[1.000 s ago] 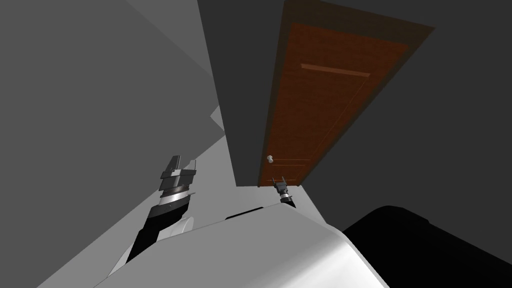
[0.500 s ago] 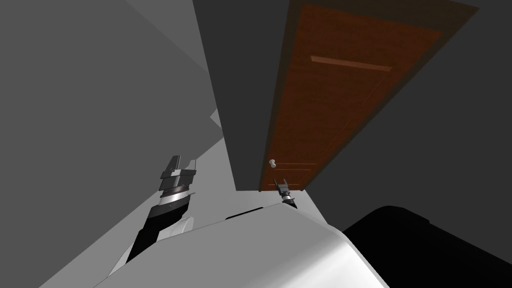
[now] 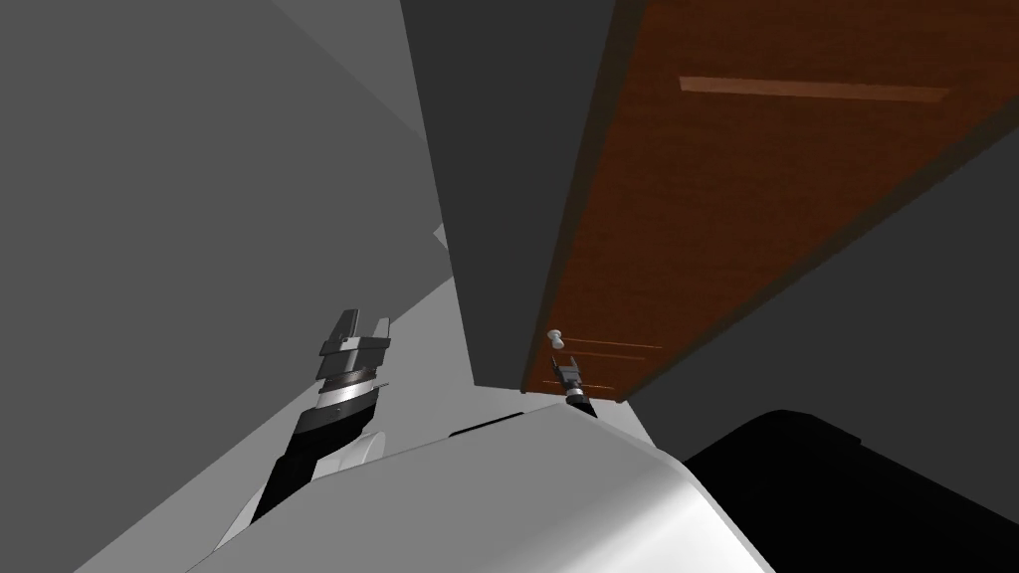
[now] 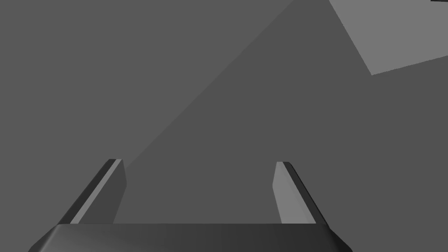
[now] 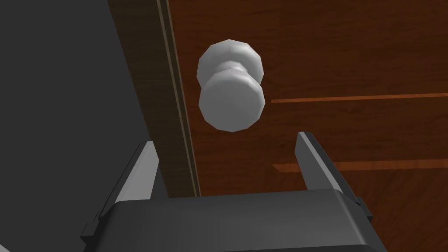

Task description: Pull the door open

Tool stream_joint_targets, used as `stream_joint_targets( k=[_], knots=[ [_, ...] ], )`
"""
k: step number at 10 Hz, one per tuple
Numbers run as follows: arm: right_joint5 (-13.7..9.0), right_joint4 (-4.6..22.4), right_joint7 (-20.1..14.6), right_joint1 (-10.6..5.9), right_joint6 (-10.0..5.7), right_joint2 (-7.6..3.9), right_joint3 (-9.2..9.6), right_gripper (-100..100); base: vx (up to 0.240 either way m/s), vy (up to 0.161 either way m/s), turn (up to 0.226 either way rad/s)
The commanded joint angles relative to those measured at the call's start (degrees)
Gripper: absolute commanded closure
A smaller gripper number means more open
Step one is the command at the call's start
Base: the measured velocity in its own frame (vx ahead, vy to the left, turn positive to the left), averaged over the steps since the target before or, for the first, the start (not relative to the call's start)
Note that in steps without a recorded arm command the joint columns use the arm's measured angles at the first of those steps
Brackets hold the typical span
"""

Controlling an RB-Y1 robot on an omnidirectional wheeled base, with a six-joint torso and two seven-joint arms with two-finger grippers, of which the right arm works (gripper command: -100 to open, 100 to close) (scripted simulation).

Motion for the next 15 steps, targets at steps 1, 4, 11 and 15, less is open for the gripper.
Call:
stream_joint_targets(
  k=[1,4,11,15],
  knots=[
    [-1.3,0.5,-0.1,-0.34,0.67,-0.46,-2.06,-100,0.218,-0.037,0.302],
    [-2.1,2.3,-0.3,-1.41,0.51,-0.50,-3.34,-100,0.138,-0.042,0.150],
    [-1.7,2.4,-1.3,-0.73,-0.01,-1.25,-2.54,100,-0.033,0.002,0.005],
    [-0.5,2.0,-4.0,0.76,-1.86,-3.06,-0.32,100,-0.194,-0.027,0.103]
  ],
)
